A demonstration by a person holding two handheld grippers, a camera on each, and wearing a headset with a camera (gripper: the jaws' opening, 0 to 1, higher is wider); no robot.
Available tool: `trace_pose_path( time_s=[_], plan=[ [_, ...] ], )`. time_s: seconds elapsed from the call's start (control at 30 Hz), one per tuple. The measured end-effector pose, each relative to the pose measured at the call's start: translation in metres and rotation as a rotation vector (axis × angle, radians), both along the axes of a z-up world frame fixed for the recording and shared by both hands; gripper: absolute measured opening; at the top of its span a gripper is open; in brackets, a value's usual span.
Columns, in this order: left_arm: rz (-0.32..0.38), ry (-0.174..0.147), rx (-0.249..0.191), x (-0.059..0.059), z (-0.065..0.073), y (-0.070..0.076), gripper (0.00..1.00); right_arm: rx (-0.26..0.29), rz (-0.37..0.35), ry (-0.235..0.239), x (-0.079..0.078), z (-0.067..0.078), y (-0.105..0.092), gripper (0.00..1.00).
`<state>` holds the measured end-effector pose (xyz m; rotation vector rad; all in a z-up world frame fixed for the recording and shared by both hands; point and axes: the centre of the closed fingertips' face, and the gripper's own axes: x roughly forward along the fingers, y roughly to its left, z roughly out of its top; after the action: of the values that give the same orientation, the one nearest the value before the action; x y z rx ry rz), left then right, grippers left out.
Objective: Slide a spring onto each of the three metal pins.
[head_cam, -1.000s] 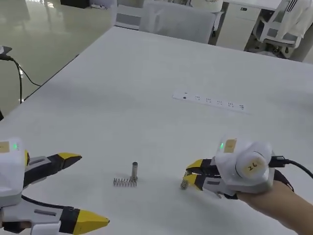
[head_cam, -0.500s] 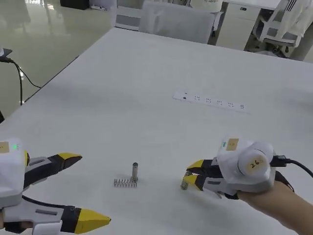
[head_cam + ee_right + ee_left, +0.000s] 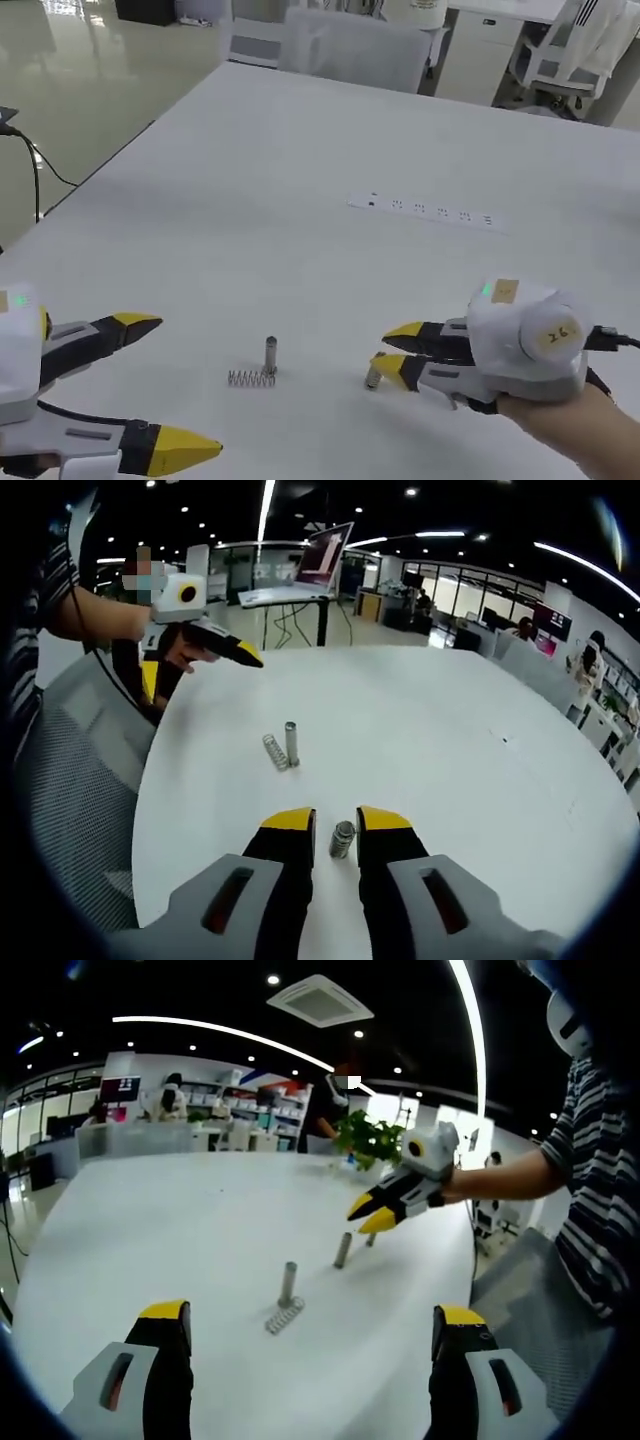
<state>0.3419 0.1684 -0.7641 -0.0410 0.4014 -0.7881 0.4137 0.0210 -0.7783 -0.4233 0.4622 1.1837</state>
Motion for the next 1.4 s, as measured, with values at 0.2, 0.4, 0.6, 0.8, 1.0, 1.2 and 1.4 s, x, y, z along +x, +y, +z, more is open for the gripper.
trace_pose_path(
  time_s=[0.2,0.4,0.6,0.8,1.0,1.2,1.4],
  plan=[
    [0.002,0.001,-0.004,0.001,0.0,0.0,0.97,0.102,-0.036,0.069,-0.013,0.013,-0.002,0.15],
    [-0.004,0.006,-0.003,0.0,-0.001,-0.001,0.97,0.117,-0.028,0.09,-0.03,0.011,-0.003,0.17],
    [-0.003,0.005,-0.005,0.0,0.0,-0.001,0.97,0.125,-0.05,0.124,-0.042,0.006,-0.014,0.17],
    [-0.005,0.007,-0.002,-0.002,-0.001,-0.001,0.97,0.116,-0.055,0.121,-0.044,0.01,-0.021,0.17],
    [-0.009,0.007,-0.002,-0.006,0.0,-0.003,0.96,0.074,-0.012,0.075,-0.046,0.019,-0.017,0.17],
    [-0.004,0.003,0.001,-0.01,0.001,-0.002,0.96,0.051,0.065,0.014,-0.044,0.034,0.005,0.17],
    [0.003,-0.003,0.003,-0.013,0.004,0.0,0.96,-0.01,0.145,-0.02,-0.045,0.029,0.032,0.17]
  ],
)
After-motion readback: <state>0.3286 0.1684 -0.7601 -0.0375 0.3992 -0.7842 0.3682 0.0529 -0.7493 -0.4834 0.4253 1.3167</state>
